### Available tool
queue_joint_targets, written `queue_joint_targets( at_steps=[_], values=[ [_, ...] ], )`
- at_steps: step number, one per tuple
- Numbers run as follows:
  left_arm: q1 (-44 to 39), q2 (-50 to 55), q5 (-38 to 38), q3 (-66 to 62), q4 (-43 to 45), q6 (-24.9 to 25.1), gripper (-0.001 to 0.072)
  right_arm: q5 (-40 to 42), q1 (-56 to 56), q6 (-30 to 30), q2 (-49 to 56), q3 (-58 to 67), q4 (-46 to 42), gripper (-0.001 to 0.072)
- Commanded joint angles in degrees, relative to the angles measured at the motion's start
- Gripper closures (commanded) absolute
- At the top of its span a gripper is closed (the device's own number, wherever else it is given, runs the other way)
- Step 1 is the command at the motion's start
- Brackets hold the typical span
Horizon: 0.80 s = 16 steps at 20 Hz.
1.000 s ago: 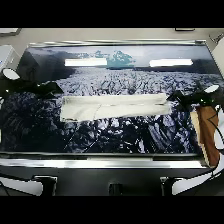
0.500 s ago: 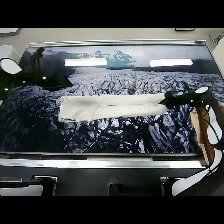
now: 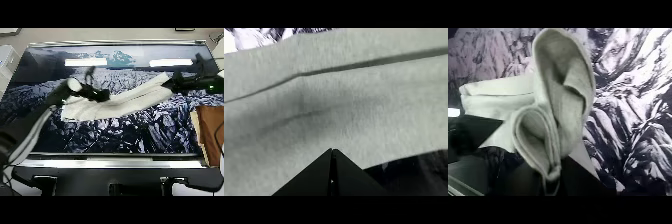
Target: Fold the clothes and pants, and hang the long-sleeved shirts on hangers.
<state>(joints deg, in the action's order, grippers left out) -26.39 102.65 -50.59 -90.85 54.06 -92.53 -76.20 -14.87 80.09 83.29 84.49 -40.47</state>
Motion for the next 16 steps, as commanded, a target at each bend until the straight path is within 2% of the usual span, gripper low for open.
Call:
queue_joint_targets(
  at_steps=[1, 5, 7, 9, 11, 13, 15, 16],
  values=[
    [-5.46, 7.78, 7.43, 0.02, -9.07, -7.50, 0.0679, -2.10, 2.23, 0.28, -8.81, 0.07, 0.55, 0.0669],
    [-11.32, 14.21, 16.87, -0.76, -33.46, -5.53, 0.0680, -2.12, 4.26, 0.87, -13.55, 0.07, 0.48, 0.0668],
    [-14.97, 16.81, 20.57, -2.58, -40.44, -5.40, 0.0680, -2.62, 4.85, 0.94, -14.36, 0.07, 0.68, 0.0668],
    [-18.16, 18.97, 23.41, -6.03, -43.65, -4.98, 0.0680, -3.26, 4.85, 2.73, -14.36, 0.07, -0.28, 0.0668],
    [-19.34, 20.65, 23.61, -9.38, -43.58, -4.04, 0.0681, -2.84, 4.85, 3.30, -13.99, 0.00, -1.57, 0.0668],
    [-17.38, 20.41, 20.06, -9.68, -41.27, 0.74, 0.0684, -1.64, 5.68, 3.80, -12.68, 0.00, -1.22, 0.0668],
    [-12.04, 18.29, 10.12, -9.70, -27.71, 0.98, 0.0685, 2.14, 9.22, 3.69, -10.62, 0.00, -0.37, 0.0668],
    [-8.85, 16.41, 5.01, -9.70, -18.95, -0.59, 0.0685, 4.79, 11.45, 3.65, -9.42, 0.02, 0.59, 0.0668]
  ],
)
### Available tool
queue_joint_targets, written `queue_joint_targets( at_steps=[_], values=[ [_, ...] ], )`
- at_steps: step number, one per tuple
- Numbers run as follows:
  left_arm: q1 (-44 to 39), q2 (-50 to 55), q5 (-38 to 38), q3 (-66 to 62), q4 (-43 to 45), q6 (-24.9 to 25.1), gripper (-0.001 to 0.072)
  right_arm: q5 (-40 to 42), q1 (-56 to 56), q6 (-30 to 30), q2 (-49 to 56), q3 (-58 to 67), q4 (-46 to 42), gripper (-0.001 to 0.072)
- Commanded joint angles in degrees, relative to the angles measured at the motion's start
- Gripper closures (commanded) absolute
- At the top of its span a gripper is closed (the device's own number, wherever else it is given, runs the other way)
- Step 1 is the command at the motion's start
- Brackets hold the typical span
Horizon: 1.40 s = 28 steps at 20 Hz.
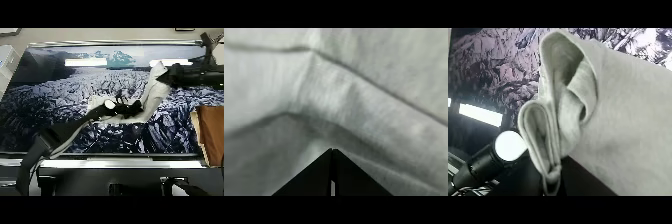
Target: Fold the clothes and pants, and hang the long-sleeved shirts on hangers.
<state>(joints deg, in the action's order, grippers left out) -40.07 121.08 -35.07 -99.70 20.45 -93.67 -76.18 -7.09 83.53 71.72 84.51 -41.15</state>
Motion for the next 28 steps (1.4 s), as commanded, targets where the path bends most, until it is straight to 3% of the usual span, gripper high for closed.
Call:
queue_joint_targets(
  at_steps=[1, 5, 10, 11, 12, 13, 16, 19, 21, 24, 25, 28],
  values=[
    [8.52, -4.90, -16.00, -0.85, 24.87, -1.64, 0.0685, 7.65, 6.58, 0.24, 3.65, 0.00, 2.51, 0.0668],
    [24.06, -19.89, -32.57, -0.85, 52.50, -2.34, 0.0683, 17.88, 18.84, 0.26, 12.33, 0.00, 7.89, 0.0668],
    [39.39, -38.38, -38.18, -0.85, 56.52, -0.83, 0.0682, 34.07, 33.77, 0.26, 27.54, 0.00, 18.05, 0.0666],
    [40.61, -41.35, -38.16, -0.85, 56.54, -0.83, 0.0682, 36.57, 35.98, 0.28, 30.32, 0.00, 20.70, 0.0633],
    [41.33, -44.22, -38.16, -0.85, 56.57, -0.74, 0.0681, 37.92, 37.86, 0.72, 33.05, 0.00, 24.09, 0.0375],
    [41.51, -46.62, -38.18, -0.85, 56.61, -0.59, 0.0681, 38.07, 38.84, 1.03, 34.95, 0.00, 26.97, 0.0019],
    [41.05, -50.93, -38.99, -0.85, 56.54, 0.96, 0.0681, 37.03, 36.35, -0.61, 35.19, 0.02, 28.44, -0.0001],
    [40.96, -52.30, -39.98, -0.85, 56.54, 1.44, 0.0681, 30.64, 25.55, -3.63, 30.36, 0.04, 24.70, 0.0001],
    [40.94, -52.28, -39.95, -0.83, 56.52, 2.03, 0.0681, 23.87, 15.61, -1.09, 26.51, 0.04, 13.70, 0.0002],
    [40.94, -52.28, -39.93, -0.83, 56.50, 2.01, 0.0681, 7.54, 1.11, 7.96, 24.74, -0.20, -9.55, 0.0007],
    [40.94, -52.28, -39.93, -0.83, 56.50, 2.01, 0.0681, 3.87, -1.92, 9.66, 25.05, -1.42, -13.70, 0.0007],
    [40.94, -52.28, -39.93, -0.83, 56.24, 1.97, 0.0680, 1.64, -5.44, 3.04, 26.95, -7.28, -5.99, 0.0008]
  ],
)
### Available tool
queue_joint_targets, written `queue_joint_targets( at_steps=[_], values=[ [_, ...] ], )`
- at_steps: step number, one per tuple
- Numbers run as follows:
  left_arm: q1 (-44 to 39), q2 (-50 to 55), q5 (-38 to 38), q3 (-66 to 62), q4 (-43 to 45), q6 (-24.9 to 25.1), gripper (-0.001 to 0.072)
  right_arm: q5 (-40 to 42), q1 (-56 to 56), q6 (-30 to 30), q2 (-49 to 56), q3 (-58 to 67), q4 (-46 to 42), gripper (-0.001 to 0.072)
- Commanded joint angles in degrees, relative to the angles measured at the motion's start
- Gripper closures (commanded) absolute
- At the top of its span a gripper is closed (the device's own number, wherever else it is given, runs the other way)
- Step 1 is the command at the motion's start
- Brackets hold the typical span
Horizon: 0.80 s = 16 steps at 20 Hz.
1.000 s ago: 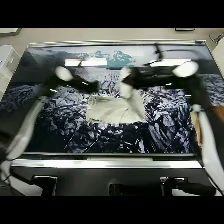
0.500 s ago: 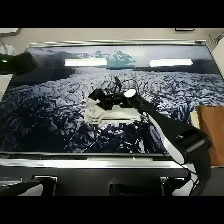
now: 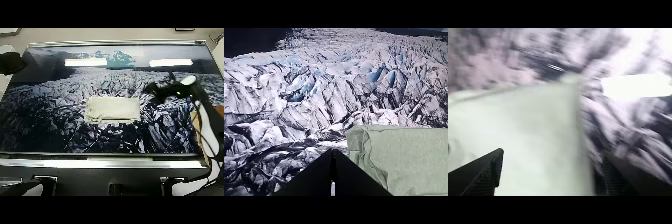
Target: Fold the clothes and pants, and hang the long-sleeved shirts on hangers.
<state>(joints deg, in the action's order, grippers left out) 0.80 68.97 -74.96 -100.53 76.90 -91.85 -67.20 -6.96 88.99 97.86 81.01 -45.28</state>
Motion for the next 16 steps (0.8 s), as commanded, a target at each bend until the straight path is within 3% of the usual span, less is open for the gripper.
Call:
queue_joint_targets(
  at_steps=[1, 8, 9, 10, 12, 16],
  values=[
    [0.07, -0.17, -0.04, 0.00, -0.61, -0.24, 0.0681, -7.19, -5.07, -5.79, 2.25, -4.83, 2.54, 0.0008],
    [-1.62, -0.17, -0.04, 0.00, -1.44, -1.16, 0.0680, -7.78, 1.79, -14.99, 12.28, -4.96, 20.09, 0.0038],
    [-2.21, -0.17, -0.02, 0.00, -1.44, -1.16, 0.0681, -7.26, 2.78, -15.08, 12.79, -4.96, 20.44, 0.0095],
    [-2.62, -0.17, -0.02, 0.00, -1.44, -1.16, 0.0681, -6.95, 3.41, -15.10, 12.90, -4.96, 20.44, 0.0225],
    [-3.04, -0.17, -0.02, 0.00, -1.44, -1.14, 0.0680, -8.66, 3.50, -15.58, 12.50, -3.98, 20.85, 0.0667],
    [-3.04, -0.04, 0.85, 0.00, -1.44, -1.14, 0.0680, -15.10, -1.16, -14.82, 8.37, 5.18, 20.35, 0.0669]
  ],
)
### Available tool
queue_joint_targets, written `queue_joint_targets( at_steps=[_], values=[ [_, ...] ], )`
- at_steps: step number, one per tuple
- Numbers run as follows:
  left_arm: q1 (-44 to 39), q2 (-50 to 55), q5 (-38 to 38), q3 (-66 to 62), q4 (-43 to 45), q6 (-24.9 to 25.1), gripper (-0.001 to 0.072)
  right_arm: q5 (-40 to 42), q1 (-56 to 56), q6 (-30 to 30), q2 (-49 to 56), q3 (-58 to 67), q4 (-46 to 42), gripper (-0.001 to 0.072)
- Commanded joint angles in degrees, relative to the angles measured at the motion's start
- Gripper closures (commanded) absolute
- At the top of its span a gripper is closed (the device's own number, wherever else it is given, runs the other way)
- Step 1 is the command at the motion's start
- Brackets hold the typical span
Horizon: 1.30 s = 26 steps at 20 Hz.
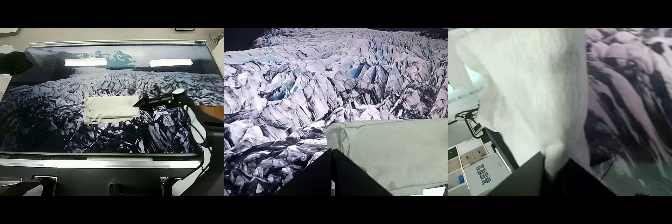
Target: Fold the clothes and pants, and hang the long-sleeved shirts on hangers.
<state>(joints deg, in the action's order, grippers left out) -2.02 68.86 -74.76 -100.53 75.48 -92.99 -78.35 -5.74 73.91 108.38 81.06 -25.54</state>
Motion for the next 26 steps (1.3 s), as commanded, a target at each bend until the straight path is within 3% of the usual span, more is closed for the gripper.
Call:
queue_joint_targets(
  at_steps=[1, 8, 13, 19, 23, 26],
  values=[
    [-0.22, 0.07, 0.87, 0.00, -0.02, 0.00, 0.0680, -4.50, -4.79, 1.97, -3.74, 8.02, 0.09, 0.0669],
    [-0.22, 0.07, 0.85, 0.02, -0.02, 0.02, 0.0680, -9.20, -28.15, 12.31, -12.00, 22.40, -12.26, 0.0669],
    [-1.11, 0.07, 0.87, 0.11, -0.24, 0.00, 0.0680, -5.16, -44.76, 16.15, -16.59, 23.28, -12.85, 0.0669],
    [-4.48, 0.11, 2.05, 0.13, -0.24, 0.00, 0.0680, -6.93, -57.33, 21.03, -21.64, 23.28, -12.63, 0.0669],
    [-5.20, 0.11, 3.93, 0.13, -0.24, 0.02, 0.0680, -17.11, -62.01, 27.45, -25.90, 23.28, -12.76, 0.0669],
    [-5.20, 0.11, 5.09, 0.13, -0.26, 0.68, 0.0680, -22.40, -64.48, 30.01, -27.52, 23.26, -21.00, 0.0668]
  ],
)
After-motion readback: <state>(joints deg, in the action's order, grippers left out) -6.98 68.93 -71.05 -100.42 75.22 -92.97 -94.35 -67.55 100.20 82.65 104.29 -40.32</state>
